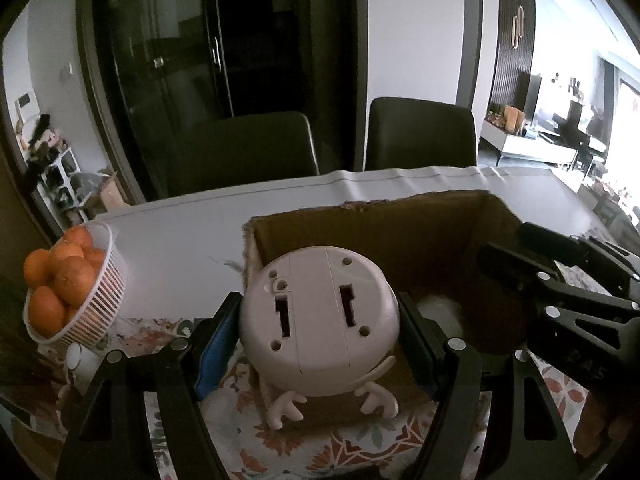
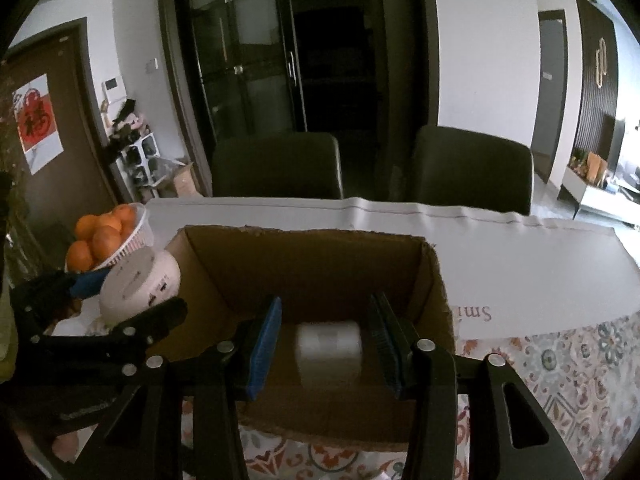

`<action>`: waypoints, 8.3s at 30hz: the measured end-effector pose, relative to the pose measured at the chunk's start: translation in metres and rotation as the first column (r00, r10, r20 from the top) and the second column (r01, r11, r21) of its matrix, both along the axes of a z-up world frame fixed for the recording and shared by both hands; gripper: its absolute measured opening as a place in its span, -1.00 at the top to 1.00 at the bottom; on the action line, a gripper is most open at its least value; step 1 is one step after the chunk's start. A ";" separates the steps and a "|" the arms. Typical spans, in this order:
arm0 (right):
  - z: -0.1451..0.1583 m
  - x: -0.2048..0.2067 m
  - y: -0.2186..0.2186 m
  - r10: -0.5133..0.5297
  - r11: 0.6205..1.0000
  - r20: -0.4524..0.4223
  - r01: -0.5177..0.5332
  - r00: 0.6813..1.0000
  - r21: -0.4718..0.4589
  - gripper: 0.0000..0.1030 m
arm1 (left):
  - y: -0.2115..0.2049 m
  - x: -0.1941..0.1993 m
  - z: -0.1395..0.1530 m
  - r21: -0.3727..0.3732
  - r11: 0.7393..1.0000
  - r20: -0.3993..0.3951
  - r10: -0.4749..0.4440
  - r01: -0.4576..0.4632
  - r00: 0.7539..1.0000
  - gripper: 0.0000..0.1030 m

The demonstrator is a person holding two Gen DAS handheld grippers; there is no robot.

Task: Organize rigid objects
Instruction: 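Open both tools to drop the gadget and charger into the box, then withdraw both tools from the box back toward the remaining items, then reach the left tool to the black round case while the right tool reaches the black adapter, then close the left tool on the black case while the right tool grips the adapter, then carry the black case and adapter over the cardboard box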

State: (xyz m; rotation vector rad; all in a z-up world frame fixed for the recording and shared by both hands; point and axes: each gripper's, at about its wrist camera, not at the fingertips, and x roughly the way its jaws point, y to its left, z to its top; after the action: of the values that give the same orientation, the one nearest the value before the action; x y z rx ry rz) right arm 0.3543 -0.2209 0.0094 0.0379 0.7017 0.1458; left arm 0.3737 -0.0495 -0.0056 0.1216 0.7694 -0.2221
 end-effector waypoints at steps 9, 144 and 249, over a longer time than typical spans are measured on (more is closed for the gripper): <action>0.007 -0.017 -0.005 -0.040 0.999 0.025 0.040 0.999 0.002 -0.06 | -0.002 -0.025 0.013 0.026 0.999 0.069 0.029 -0.031 0.997 -0.45; -0.135 -0.176 -0.065 -0.343 0.938 -0.128 0.346 0.930 -0.001 -0.32 | -0.061 -0.139 -0.148 0.062 0.981 -0.090 -0.180 0.186 0.979 -0.25; 0.052 -0.053 -0.004 -0.070 0.995 0.212 0.054 0.975 0.078 0.18 | -0.005 -0.038 0.055 -0.042 0.999 0.106 0.001 0.003 0.994 -0.06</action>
State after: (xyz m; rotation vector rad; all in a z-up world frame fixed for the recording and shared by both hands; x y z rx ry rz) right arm 0.3012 -0.2252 0.0616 0.1117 0.4785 0.1130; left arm 0.3361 -0.0548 0.0491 0.0936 0.6590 -0.2308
